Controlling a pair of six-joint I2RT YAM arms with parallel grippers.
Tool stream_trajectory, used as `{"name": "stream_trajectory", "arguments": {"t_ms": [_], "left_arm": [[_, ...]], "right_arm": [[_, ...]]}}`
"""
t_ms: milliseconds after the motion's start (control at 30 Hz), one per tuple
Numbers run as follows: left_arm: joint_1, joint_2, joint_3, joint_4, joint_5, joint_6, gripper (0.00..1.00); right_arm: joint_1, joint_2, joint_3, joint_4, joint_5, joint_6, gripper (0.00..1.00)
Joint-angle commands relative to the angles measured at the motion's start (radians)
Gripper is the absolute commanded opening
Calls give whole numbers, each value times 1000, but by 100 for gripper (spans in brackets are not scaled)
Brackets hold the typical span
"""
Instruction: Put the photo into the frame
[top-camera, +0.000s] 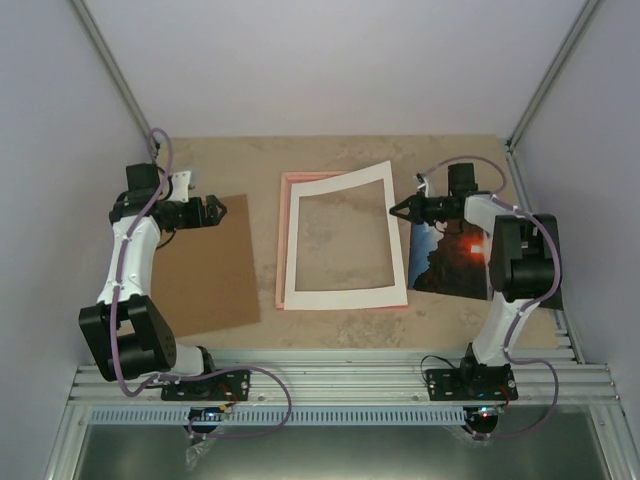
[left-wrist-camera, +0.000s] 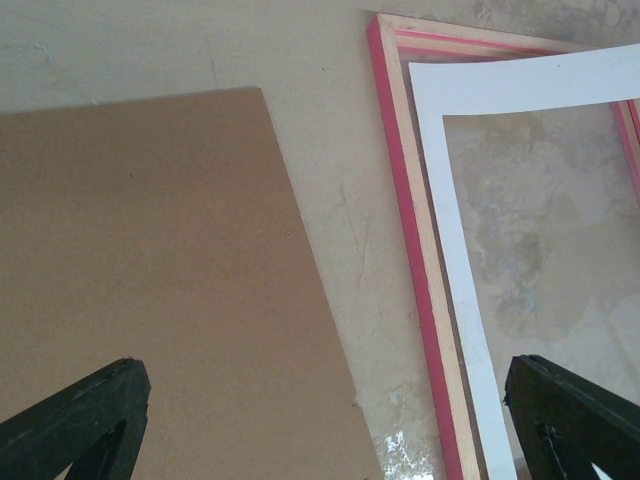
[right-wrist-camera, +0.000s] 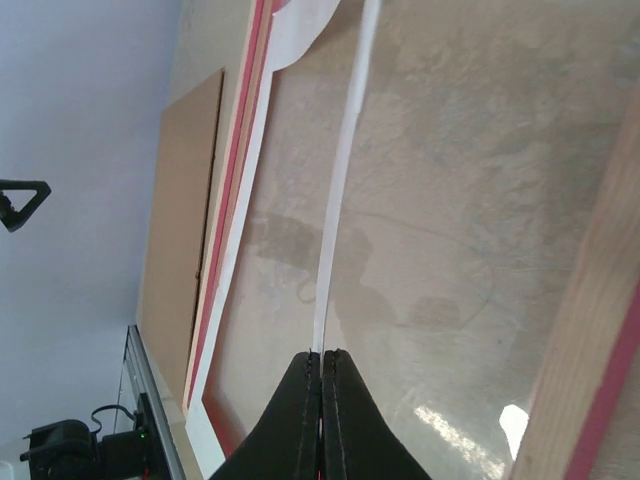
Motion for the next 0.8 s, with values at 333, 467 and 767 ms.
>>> {"name": "stream_trajectory", "arguments": {"t_ms": [333, 467, 767], "left_arm": [[-6, -12, -17, 36, 12, -13, 99], [-6, -15, -21, 41, 9, -14, 99], [-6, -9, -22, 48, 10, -18, 99]], "right_arm": [[1, 94, 48, 71, -26, 50, 0], [8, 104, 63, 73, -26, 30, 0], [11, 82, 64, 95, -27, -19, 0]]}}
